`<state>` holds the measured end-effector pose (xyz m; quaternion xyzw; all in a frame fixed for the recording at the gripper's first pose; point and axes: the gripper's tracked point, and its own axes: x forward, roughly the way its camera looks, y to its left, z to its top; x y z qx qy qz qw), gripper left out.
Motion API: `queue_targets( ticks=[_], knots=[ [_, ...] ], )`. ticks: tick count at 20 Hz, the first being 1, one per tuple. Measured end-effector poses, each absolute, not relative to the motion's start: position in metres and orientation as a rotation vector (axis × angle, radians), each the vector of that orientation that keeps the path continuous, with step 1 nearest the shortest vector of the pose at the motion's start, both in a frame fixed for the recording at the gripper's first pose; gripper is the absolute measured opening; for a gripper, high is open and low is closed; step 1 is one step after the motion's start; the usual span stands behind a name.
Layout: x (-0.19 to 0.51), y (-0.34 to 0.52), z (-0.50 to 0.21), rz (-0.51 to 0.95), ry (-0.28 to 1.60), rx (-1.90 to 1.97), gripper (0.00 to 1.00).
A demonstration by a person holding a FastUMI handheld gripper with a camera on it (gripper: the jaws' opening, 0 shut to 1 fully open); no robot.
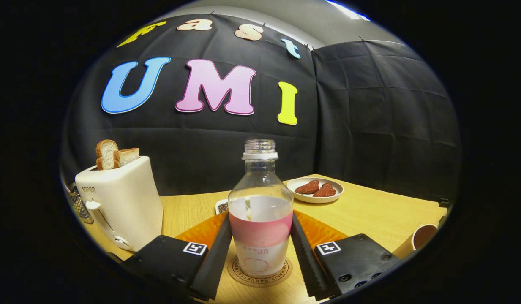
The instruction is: Take the bottle from table, then pour the juice into the cup, finally place the bottle on the coaster
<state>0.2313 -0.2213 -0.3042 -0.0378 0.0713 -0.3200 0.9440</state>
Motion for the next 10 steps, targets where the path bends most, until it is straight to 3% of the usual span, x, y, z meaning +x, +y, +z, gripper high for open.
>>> queue_targets(
  ticks=[3, 6, 10],
  knots=[
    [0.2308, -0.2227, -0.3075, -0.657, 0.153, -0.078, 0.79],
    [0.2304, -0.2188, -0.3083, -0.642, 0.159, -0.076, 1.0],
    [0.2246, -0.2159, -0.3122, -0.634, 0.188, -0.074, 1.0]
  ],
)
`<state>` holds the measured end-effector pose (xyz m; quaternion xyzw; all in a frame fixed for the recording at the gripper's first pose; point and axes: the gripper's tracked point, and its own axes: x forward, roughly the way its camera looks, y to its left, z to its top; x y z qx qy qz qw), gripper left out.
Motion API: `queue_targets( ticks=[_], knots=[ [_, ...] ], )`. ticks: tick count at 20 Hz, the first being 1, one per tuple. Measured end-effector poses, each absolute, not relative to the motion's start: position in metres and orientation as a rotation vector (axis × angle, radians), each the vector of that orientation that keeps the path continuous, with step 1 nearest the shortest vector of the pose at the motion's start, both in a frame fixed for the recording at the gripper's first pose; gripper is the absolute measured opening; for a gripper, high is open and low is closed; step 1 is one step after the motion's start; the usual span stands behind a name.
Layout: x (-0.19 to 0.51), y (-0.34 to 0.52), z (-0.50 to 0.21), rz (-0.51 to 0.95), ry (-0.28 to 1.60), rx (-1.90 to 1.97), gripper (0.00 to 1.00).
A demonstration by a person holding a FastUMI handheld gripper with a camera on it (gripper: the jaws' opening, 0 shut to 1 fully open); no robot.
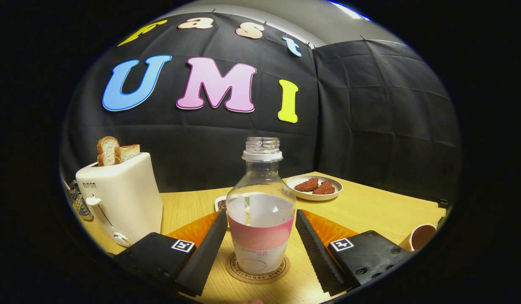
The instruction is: Take the bottle from table, then pour the juice into the cup, finally place the bottle on the coaster
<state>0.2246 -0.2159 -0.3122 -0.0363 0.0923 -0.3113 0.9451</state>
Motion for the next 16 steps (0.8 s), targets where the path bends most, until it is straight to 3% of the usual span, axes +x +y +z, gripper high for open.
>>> queue_targets(
  ticks=[9, 16],
  knots=[
    [0.17, -0.179, -0.297, -0.579, 0.231, -0.114, 0.97],
    [0.126, -0.147, -0.239, -0.479, 0.183, -0.134, 0.97]
  ],
)
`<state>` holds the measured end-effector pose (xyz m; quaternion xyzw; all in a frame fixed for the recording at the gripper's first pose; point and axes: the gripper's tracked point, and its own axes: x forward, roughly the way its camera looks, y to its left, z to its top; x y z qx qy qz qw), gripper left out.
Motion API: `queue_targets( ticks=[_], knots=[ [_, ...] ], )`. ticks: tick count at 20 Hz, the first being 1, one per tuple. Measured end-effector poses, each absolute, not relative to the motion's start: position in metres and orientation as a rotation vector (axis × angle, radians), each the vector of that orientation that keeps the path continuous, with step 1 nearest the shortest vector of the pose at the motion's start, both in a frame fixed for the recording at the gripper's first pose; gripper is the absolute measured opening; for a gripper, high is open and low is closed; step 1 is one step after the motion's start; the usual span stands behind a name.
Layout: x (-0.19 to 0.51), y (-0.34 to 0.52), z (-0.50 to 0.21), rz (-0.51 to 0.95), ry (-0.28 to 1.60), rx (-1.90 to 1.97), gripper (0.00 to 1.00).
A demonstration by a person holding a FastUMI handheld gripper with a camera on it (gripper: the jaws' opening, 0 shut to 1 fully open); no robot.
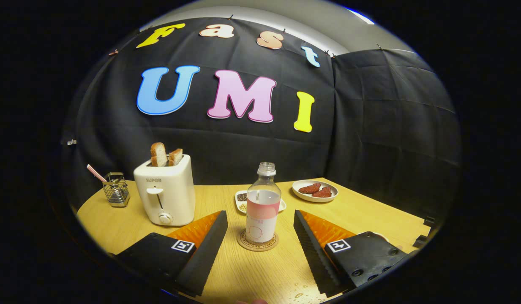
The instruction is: Take the bottle from table, then pour the juice into the cup, finally place the bottle on the coaster
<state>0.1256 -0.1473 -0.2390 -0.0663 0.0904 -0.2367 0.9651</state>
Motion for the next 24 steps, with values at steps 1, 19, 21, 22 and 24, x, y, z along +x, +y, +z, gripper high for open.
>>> queue_targets(
  ticks=[1, 19, 21, 22, 24],
  knots=[
    [0.119, -0.145, -0.231, -0.471, 0.174, -0.132, 0.97],
    [0.034, -0.108, -0.126, -0.195, 0.17, -0.117, 0.97],
    [0.031, -0.104, -0.115, -0.166, 0.163, -0.108, 0.97],
    [0.03, -0.101, -0.11, -0.152, 0.16, -0.094, 0.97],
    [0.026, -0.097, -0.098, -0.133, 0.146, -0.063, 0.97]
  ],
)
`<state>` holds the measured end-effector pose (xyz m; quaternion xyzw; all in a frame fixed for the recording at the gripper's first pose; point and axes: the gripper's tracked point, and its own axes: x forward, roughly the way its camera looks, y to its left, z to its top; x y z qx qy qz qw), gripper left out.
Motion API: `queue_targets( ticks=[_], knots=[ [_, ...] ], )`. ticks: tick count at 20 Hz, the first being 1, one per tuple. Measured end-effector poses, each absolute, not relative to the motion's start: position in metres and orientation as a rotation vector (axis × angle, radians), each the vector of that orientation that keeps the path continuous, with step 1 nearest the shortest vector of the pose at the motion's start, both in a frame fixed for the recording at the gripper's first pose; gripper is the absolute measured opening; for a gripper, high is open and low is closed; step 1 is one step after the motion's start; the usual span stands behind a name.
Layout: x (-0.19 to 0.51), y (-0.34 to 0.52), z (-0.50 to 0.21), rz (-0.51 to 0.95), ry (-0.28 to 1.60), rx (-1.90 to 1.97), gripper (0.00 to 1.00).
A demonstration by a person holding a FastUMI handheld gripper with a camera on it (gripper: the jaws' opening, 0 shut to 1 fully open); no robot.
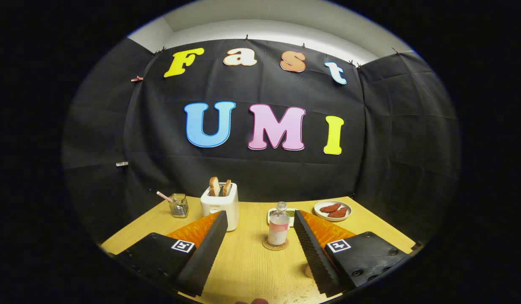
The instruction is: Take the bottle from table, then pour the juice into the cup, finally place the bottle on the coaster
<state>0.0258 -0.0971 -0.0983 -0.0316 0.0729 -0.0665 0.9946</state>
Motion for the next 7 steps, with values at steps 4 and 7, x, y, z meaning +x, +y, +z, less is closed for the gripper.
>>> queue_targets(
  ticks=[4, 7],
  knots=[
    [0.019, -0.092, -0.079, -0.1, 0.121, -0.024, 0.97],
    [0.015, -0.093, -0.077, -0.09, 0.122, -0.015, 0.97]
  ],
)
